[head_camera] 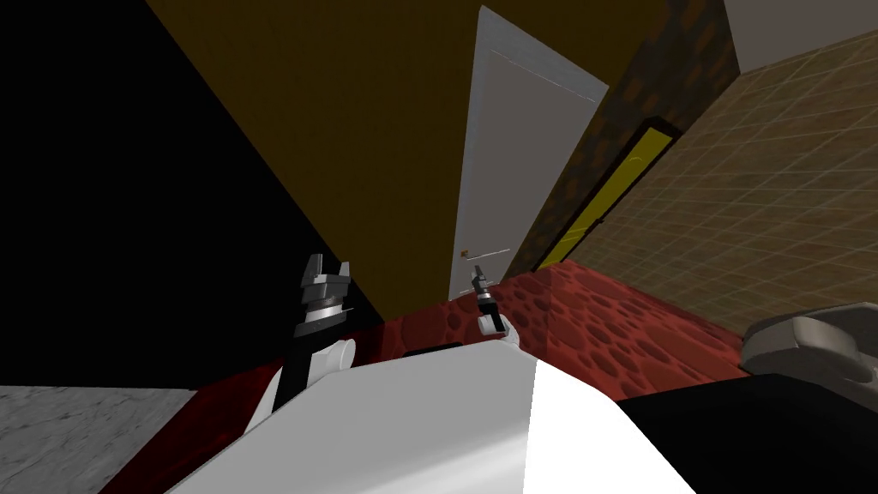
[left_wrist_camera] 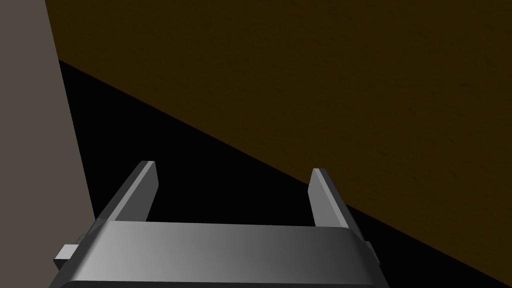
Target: Pull the door open
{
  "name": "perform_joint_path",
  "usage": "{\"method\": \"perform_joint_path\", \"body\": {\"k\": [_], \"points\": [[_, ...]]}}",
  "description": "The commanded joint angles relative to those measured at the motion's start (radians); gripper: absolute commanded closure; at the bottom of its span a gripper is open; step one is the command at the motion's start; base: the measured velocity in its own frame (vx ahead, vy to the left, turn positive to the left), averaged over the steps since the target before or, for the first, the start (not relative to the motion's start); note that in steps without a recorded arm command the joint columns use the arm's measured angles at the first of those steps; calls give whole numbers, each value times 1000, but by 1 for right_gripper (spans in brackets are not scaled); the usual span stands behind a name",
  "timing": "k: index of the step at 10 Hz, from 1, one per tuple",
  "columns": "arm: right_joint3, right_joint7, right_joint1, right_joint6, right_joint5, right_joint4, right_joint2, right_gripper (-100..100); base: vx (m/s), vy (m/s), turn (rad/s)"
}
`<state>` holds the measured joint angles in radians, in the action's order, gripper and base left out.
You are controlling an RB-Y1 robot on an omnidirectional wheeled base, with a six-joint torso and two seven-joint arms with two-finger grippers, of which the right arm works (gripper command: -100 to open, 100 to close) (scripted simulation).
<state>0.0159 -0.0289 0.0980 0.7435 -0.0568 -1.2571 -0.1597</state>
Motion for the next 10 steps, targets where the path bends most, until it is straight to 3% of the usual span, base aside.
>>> {"method": "perform_joint_path", "body": {"k": [1,4,5,7,8,10], "points": [[-2,-11,-9,6,-6,43,-7,-100,43,-101,151],[-5,-27,-40,19,-17,135,-17,-100,39,-131,155],[-5,-27,-40,19,-17,141,-17,-100,28,-83,21],[-7,-38,-61,28,-24,204,-23,-100,31,-93,116],[-7,-38,-61,28,-24,206,-23,-100,18,-84,52],[-8,-48,-79,37,-30,261,-29,-100,25,-80,90]]}}
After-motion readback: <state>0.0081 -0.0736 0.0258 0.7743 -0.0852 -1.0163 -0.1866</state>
